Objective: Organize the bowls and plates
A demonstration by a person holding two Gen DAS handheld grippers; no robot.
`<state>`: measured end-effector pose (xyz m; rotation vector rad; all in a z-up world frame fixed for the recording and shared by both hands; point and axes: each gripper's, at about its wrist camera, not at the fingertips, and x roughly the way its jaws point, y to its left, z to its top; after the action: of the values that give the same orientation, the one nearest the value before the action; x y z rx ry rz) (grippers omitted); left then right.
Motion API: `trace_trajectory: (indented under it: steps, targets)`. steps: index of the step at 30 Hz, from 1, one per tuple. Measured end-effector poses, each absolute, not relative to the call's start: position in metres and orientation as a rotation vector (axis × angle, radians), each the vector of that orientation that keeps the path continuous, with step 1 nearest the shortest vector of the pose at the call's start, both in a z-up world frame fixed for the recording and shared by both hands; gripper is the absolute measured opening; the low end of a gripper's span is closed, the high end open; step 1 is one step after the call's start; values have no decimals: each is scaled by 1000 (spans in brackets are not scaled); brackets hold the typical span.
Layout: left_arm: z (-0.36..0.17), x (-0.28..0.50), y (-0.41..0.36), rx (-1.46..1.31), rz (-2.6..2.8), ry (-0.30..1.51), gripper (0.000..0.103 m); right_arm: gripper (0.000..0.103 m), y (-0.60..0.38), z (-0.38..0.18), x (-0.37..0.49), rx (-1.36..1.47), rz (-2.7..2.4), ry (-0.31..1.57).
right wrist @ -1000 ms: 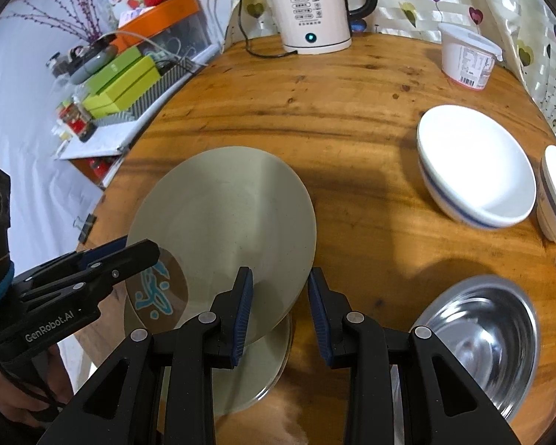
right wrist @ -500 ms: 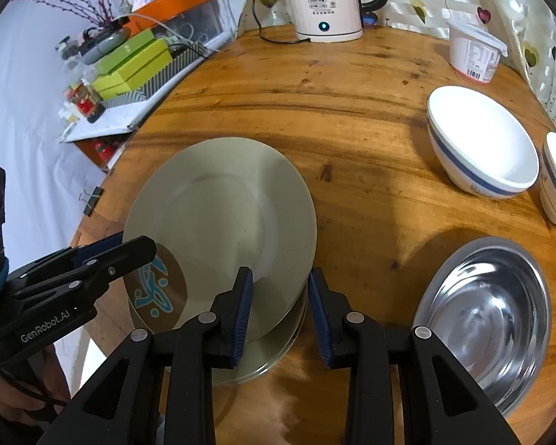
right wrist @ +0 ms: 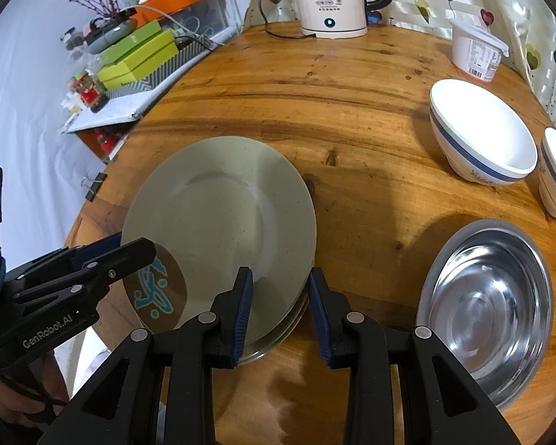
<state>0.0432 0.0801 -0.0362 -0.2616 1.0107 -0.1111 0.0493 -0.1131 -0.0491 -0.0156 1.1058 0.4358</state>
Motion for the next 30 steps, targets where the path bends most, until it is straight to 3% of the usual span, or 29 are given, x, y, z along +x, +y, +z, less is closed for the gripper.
trace_trajectory:
  steps: [30]
  targets:
    - [-38,33,75,-235,-75,1010,38,32,-113,-51,42,-25,453,1110]
